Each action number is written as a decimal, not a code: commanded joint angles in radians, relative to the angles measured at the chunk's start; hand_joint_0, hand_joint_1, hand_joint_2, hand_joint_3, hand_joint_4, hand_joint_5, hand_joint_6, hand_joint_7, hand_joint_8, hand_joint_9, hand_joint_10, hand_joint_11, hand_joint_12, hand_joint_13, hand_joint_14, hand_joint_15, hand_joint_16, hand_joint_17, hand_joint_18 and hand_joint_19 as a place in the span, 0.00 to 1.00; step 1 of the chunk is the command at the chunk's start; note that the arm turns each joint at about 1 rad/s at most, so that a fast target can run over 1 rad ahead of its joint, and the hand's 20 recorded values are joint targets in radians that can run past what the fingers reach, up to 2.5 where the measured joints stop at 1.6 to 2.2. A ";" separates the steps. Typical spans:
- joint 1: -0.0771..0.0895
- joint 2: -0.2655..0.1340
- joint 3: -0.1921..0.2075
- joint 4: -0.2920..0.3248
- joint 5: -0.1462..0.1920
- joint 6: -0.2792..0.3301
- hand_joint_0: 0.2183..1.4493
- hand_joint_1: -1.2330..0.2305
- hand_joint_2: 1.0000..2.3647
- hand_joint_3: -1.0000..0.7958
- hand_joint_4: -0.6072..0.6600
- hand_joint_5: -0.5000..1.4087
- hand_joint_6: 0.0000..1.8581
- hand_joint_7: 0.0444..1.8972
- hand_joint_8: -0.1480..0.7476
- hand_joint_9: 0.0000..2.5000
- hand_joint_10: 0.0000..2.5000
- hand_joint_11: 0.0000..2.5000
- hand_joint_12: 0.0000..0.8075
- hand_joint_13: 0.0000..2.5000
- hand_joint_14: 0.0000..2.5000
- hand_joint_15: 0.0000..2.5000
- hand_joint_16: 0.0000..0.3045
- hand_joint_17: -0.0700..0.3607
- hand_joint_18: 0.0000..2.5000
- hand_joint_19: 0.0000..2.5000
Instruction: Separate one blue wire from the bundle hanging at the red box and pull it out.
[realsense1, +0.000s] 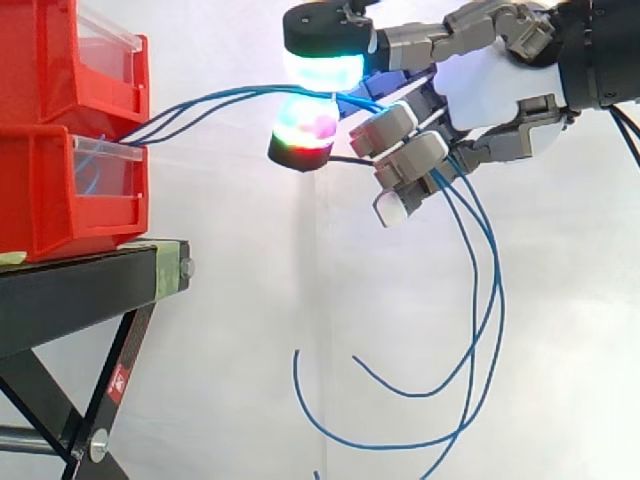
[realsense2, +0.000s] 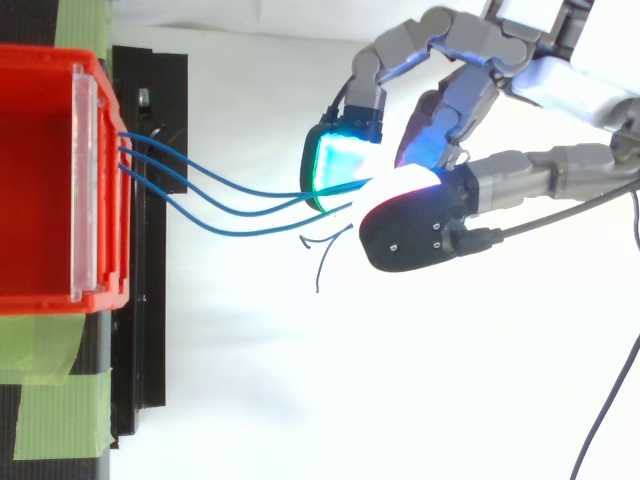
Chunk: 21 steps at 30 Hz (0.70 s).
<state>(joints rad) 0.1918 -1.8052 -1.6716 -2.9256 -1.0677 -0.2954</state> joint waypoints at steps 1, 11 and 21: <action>0.000 0.001 0.000 -0.003 0.000 0.001 0.29 0.39 0.01 0.33 0.59 0.16 0.50 0.46 0.53 0.53 0.00 0.62 0.50 0.53 0.04 0.68 0.16 0.42 0.36 0.28; 0.000 0.001 0.001 -0.012 0.000 0.010 0.31 0.38 0.01 0.38 0.56 0.17 0.50 0.48 0.52 0.54 0.00 0.63 0.49 0.54 0.03 0.68 0.16 0.41 0.37 0.28; 0.002 0.000 0.001 -0.012 0.000 0.009 0.32 0.33 0.01 0.45 0.51 0.17 0.50 0.49 0.52 0.53 0.00 0.63 0.50 0.53 0.04 0.68 0.16 0.42 0.36 0.28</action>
<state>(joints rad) 0.1920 -1.8048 -1.6706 -2.9371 -1.0677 -0.2865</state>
